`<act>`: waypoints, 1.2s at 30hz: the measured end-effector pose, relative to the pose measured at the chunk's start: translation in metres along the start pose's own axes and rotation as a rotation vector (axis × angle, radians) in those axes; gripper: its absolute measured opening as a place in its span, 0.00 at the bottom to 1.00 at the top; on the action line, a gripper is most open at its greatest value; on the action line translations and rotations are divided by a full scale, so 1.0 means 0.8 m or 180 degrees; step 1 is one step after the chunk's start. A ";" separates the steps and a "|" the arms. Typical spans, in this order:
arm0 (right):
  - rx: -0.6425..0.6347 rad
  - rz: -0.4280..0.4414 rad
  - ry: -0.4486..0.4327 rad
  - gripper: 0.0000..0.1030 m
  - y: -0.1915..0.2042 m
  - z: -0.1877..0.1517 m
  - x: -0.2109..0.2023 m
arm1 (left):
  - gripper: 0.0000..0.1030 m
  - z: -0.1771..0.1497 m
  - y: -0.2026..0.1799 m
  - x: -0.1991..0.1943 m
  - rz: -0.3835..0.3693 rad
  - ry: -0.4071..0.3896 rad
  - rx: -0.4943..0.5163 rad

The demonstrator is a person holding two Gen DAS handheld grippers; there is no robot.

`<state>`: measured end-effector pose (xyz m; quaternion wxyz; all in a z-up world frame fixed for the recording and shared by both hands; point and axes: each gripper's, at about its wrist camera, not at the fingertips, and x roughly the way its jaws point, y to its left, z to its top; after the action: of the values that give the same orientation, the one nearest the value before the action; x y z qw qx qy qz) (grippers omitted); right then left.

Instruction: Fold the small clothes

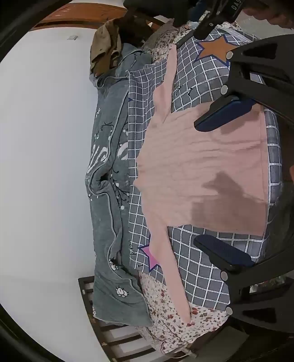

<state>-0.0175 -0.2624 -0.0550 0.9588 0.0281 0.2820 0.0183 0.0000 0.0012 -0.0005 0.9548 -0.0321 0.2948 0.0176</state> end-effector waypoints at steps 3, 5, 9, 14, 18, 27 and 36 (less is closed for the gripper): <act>0.0015 0.0009 -0.0005 0.90 0.000 0.000 -0.001 | 0.90 0.001 0.003 0.001 0.0004 -0.0037 0.0014; 0.0015 0.0016 -0.0011 0.90 0.000 0.000 -0.003 | 0.90 0.002 -0.001 -0.008 0.0019 -0.0071 0.0033; 0.0002 0.0004 -0.0019 0.90 0.000 -0.001 -0.004 | 0.90 0.004 0.000 -0.011 0.0029 -0.0067 0.0046; 0.0013 0.0010 -0.0034 0.90 0.002 0.002 -0.005 | 0.90 0.002 0.003 -0.007 0.0038 -0.0047 0.0006; 0.0015 0.0012 -0.0039 0.90 0.001 0.003 -0.006 | 0.90 0.003 0.006 -0.007 0.0051 -0.0047 -0.0003; 0.0026 0.0017 -0.0043 0.90 0.005 0.004 -0.009 | 0.90 0.002 0.005 -0.009 0.0021 -0.0044 -0.0012; 0.0026 0.0022 -0.0059 0.90 0.007 0.003 -0.011 | 0.90 0.003 0.006 -0.008 0.0007 -0.0036 -0.0022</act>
<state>-0.0233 -0.2575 -0.0479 0.9612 0.0331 0.2731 0.0202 -0.0045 0.0059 0.0047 0.9564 -0.0350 0.2894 0.0199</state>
